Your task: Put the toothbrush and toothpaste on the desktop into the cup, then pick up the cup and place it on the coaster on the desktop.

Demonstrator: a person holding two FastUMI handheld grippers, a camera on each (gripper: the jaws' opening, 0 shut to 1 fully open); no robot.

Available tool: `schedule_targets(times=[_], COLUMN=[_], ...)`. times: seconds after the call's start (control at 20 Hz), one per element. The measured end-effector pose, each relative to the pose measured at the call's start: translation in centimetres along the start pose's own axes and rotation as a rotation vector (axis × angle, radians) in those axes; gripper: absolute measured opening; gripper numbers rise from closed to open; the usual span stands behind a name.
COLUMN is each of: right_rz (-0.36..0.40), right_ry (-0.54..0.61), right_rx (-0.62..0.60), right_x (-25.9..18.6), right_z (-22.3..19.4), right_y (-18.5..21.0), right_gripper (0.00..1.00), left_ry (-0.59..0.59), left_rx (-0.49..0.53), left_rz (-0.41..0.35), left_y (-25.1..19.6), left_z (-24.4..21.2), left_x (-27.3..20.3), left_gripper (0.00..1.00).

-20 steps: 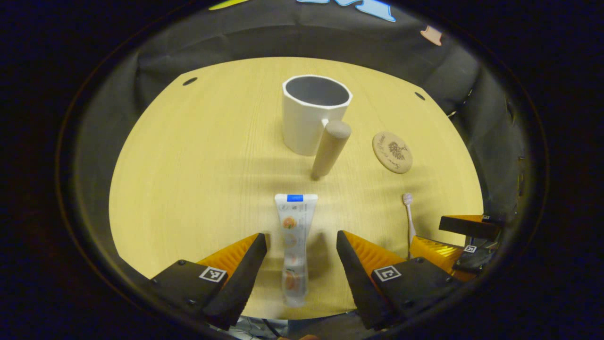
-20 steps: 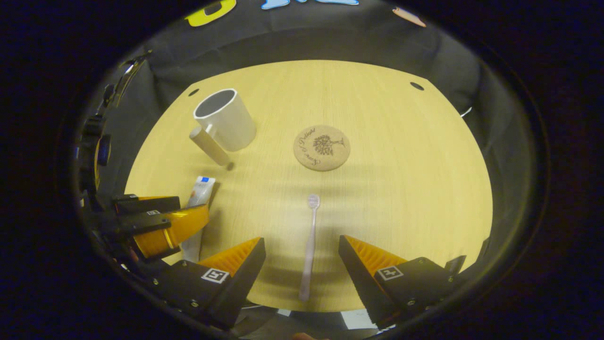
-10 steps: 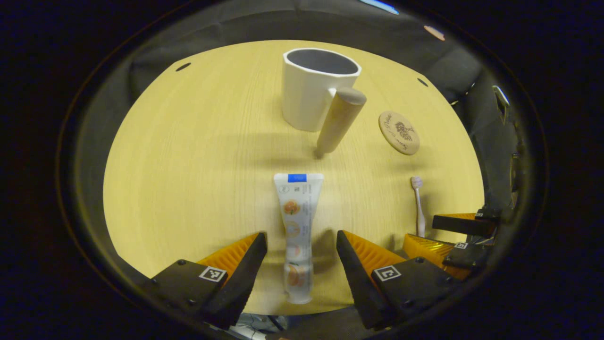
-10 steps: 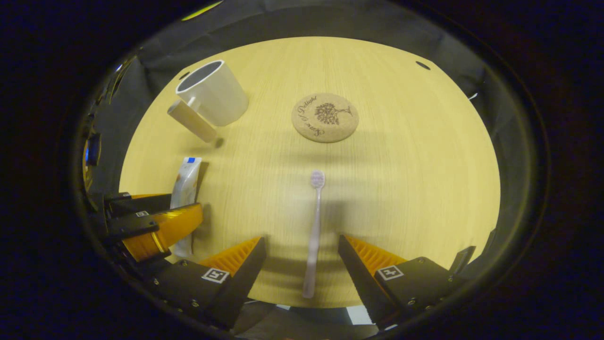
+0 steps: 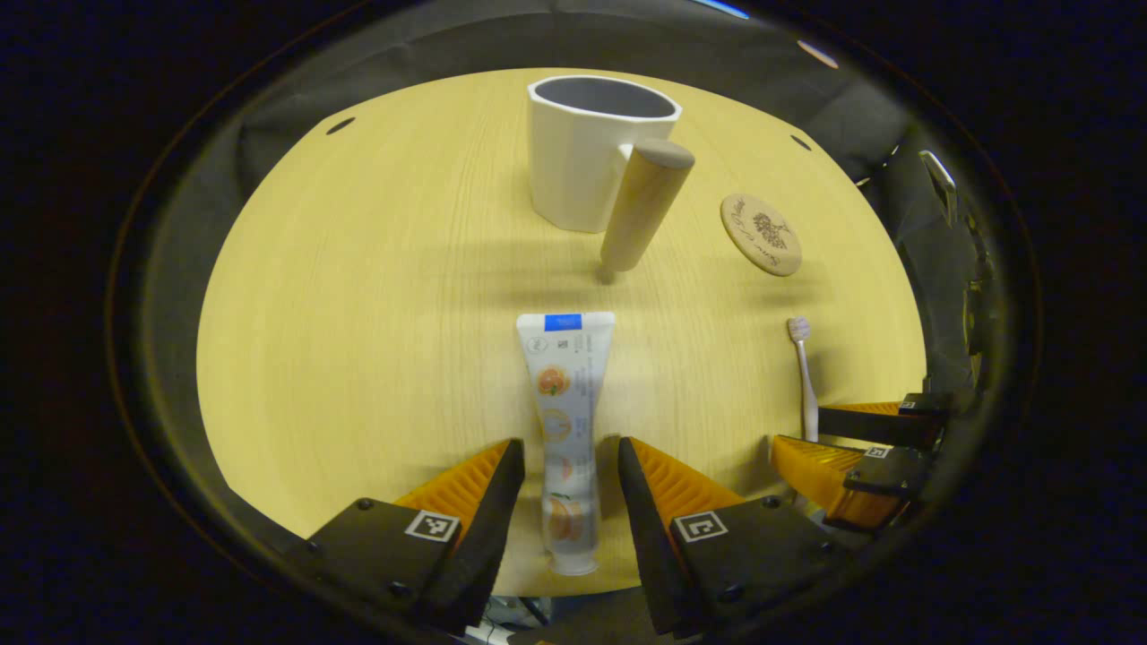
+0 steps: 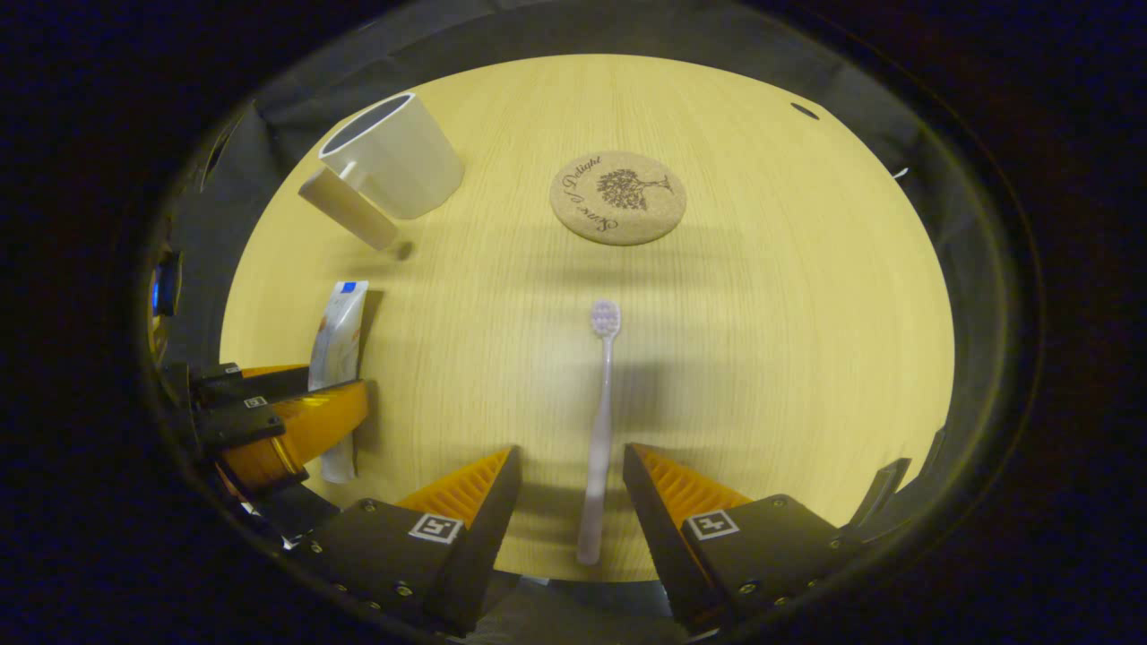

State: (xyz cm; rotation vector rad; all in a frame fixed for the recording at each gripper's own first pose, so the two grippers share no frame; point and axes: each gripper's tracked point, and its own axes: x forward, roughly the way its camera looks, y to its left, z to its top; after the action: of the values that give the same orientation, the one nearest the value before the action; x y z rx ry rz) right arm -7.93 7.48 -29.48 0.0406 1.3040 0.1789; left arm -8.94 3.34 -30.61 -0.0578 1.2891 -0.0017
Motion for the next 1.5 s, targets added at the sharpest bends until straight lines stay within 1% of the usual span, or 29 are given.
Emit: schedule_targets(times=[0.05,0.1,0.15,0.2,0.25,0.3,0.35,0.4,0.45,0.5,0.55,0.6,0.65,0.7,0.75,0.8,0.85,0.9,1.0,1.05,1.25,1.5], right_rz=[-0.017,-0.029,-0.03,-0.032,-0.058,-0.062,-0.054,-0.05,-0.044,-0.041,-0.043,-0.024,-0.016,-0.009,-0.003,0.01,0.021,0.034,0.055,0.061,0.096,0.138], right_ry=[0.01,0.013,0.016,0.012,0.004,0.0,0.006,0.004,0.006,0.003,-0.014,-0.005,-0.005,-0.011,-0.01,-0.036,-0.021,-0.029,-0.032,-0.04,-0.09,-0.161], right_rx=[-0.002,-0.005,-0.009,-0.009,-0.003,0.016,0.015,0.019,0.019,0.016,0.028,0.043,0.04,0.043,0.042,0.071,0.079,0.087,0.102,0.101,0.091,0.082], right_x=[-0.1,0.1,0.0,0.2,-0.3,0.1,0.2,0.1,0.1,0.1,1.3,0.4,0.1,0.1,0.1,0.2,-0.1,0.0,-0.2,-0.2,-0.8,-2.0], right_z=[-0.1,-0.2,-0.2,-0.1,-0.1,0.0,0.0,0.0,0.0,-0.1,0.0,0.0,-0.1,-0.1,-0.2,0.2,0.0,0.1,0.1,0.1,0.5,1.5], right_y=[-0.4,-0.6,-0.8,-0.8,-1.4,-1.5,-1.6,-1.7,-1.7,-1.7,-2.0,-1.4,-1.4,-1.4,-1.5,-1.4,-1.2,-1.4,-1.4,-1.4,-0.9,-0.6], right_gripper=[0.75,0.62,0.55,0.54,0.51,0.38,0.25,0.24,0.23,0.23,0.23,0.08,0.13,0.13,0.13,0.13,0.06,0.06,0.06,0.06,0.06,0.06], left_ry=[-0.001,0.001,-0.004,0.0,-0.004,-0.005,-0.009,-0.012,-0.01,-0.011,-0.012,-0.013,-0.01,-0.014,-0.018,-0.021,-0.027,-0.036,-0.064,-0.066,-0.113,-0.196], left_rx=[0.0,-0.002,0.003,0.006,0.013,0.02,0.009,0.006,0.013,0.015,0.006,0.014,0.018,0.021,0.02,0.024,0.025,0.026,0.016,0.013,-0.012,-0.054], left_rz=[0.002,0.01,0.022,0.023,0.024,0.033,0.039,0.041,0.038,0.041,0.046,0.043,0.043,0.042,0.043,0.04,0.034,0.029,0.024,0.014,-0.012,-0.015], left_y=[0.1,0.3,0.5,0.6,0.6,0.8,0.9,1.0,1.0,1.0,1.0,0.9,0.9,0.9,0.9,0.8,0.8,0.8,0.9,0.8,0.6,1.0], left_z=[0.0,0.0,0.0,-0.2,-0.1,-0.1,-0.2,0.1,-0.1,0.0,0.0,0.0,-0.1,0.1,0.1,0.1,0.2,0.2,0.3,0.3,0.7,1.7], left_x=[0.1,0.2,0.2,0.1,0.2,0.2,-0.1,0.1,0.1,-0.1,0.1,0.0,0.2,0.2,0.2,0.1,0.2,0.1,0.1,0.1,-0.4,-1.7], left_gripper=[0.71,0.69,0.66,0.57,0.55,0.49,0.5,0.39,0.42,0.42,0.41,0.34,0.35,0.36,0.32,0.28,0.27,0.29,0.28,0.22,0.22,0.2])
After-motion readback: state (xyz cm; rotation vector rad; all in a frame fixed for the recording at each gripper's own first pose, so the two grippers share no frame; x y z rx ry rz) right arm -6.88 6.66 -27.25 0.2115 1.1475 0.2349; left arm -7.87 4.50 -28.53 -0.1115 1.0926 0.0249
